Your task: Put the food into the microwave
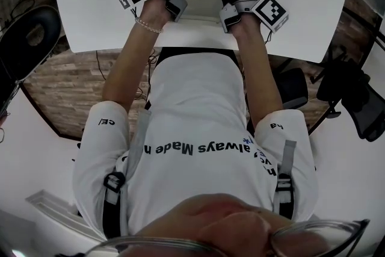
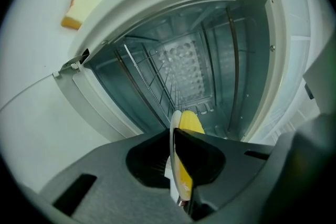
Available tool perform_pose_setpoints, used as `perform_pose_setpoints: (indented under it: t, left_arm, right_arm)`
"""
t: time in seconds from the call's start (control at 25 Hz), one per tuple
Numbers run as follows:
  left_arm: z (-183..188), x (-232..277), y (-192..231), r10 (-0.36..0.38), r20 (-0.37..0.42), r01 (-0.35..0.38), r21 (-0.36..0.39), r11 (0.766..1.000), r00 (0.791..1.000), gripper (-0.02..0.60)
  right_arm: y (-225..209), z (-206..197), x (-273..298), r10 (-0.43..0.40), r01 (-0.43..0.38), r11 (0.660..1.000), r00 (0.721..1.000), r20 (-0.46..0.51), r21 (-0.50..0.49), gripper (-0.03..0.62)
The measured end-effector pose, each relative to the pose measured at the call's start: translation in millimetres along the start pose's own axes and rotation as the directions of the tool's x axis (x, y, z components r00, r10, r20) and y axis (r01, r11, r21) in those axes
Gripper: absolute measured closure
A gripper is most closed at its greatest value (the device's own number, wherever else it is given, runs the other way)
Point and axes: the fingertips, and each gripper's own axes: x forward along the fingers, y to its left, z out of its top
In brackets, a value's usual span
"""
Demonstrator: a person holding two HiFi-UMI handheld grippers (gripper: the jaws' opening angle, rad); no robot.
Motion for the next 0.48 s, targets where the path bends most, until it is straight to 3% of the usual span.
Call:
perform_pose_setpoints:
  t: [0.16,0.28,0.48]
  left_arm:
    - [3.7,4.7,-5.4,-0.005,0.01,0.005,0.015,1.0,1.0,0.555]
    - [-0.3,3.1,-8.7,-0.015,0.019,0.014,0.021,1.0,1.0,0.481]
    - [-46.6,-20.8,-2.1,-0.011,0.051,0.011,0.006,1.0,0.999,0.463]
  right_arm:
    - [1.1,3.1,2.1,-0.009,0.009,1.0,1.0,0.006,0.002,0.572]
    - [-1.7,1.8,0.3,-0.016,0.016,1.0,1.0,0.009,0.004,0.572]
    - [-23.3,-12.3,-32.6,-0.01,0.01,1.0,1.0,0.011,0.018,0.572]
